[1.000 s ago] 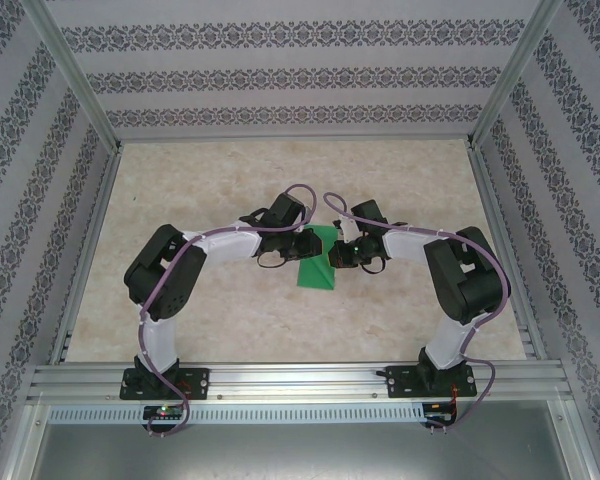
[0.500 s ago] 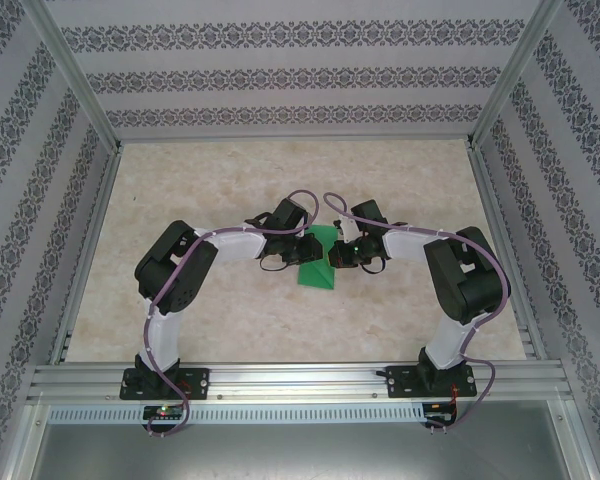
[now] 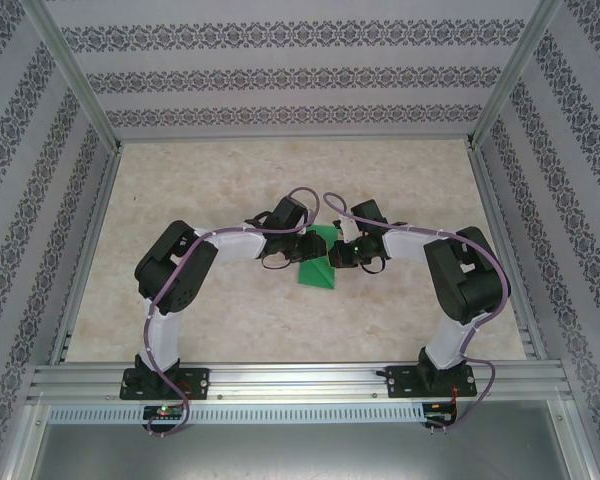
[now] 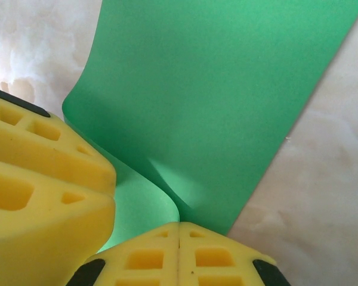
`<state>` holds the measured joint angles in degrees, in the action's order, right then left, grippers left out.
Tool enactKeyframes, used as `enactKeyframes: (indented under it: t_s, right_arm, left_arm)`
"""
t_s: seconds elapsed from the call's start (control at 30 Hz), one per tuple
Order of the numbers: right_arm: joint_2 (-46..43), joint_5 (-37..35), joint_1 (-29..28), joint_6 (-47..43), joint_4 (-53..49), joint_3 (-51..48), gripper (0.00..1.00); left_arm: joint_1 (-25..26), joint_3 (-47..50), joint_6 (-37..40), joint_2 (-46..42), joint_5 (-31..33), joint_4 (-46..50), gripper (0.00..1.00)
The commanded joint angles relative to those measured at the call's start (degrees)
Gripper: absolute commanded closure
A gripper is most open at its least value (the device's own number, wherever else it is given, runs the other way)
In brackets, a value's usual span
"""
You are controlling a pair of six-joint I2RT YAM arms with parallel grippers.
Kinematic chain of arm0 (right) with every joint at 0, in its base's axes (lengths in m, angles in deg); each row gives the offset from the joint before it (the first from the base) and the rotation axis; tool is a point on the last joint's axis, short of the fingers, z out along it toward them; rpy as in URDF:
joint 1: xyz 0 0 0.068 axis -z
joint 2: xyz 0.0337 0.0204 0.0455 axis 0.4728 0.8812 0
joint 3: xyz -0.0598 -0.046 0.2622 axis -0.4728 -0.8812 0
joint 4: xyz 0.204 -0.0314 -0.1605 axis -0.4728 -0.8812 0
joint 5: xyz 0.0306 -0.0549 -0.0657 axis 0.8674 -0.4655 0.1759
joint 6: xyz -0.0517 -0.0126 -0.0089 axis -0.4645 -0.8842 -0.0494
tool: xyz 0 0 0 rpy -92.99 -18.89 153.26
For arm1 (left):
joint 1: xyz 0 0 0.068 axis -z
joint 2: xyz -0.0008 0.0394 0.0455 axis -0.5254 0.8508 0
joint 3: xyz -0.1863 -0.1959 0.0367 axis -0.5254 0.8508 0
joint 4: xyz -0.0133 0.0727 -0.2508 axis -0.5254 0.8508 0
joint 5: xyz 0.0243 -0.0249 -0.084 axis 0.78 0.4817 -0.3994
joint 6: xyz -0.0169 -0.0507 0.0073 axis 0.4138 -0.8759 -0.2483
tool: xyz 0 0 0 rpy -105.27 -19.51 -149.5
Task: Fold a paper plane with a square sheet of paper (pick it up from the middle)
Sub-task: Fold the triangle a second time at the center of the table.
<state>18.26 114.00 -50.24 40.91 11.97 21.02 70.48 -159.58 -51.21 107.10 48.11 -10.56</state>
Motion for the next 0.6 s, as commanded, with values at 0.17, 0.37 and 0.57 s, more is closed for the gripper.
enactKeyframes:
  t_s: [0.17, 0.37, 0.57]
  right_arm:
    - [1.2, -2.0, -0.3, -1.1, -0.1, 1.2, 0.95]
    - [1.2, -2.3, -0.4, -0.9, -0.1, 1.2, 0.95]
    - [1.5, -2.1, -0.5, -1.1, -0.4, 1.4, 0.94]
  left_arm:
    - [0.7, -0.8, -0.7, -1.4, 0.7, -0.6, 0.76]
    - [0.7, -0.4, -0.2, -0.1, 1.7, 0.6, 0.77]
    - [0.7, 1.0, 0.2, 1.1, 2.3, 1.0, 0.77]
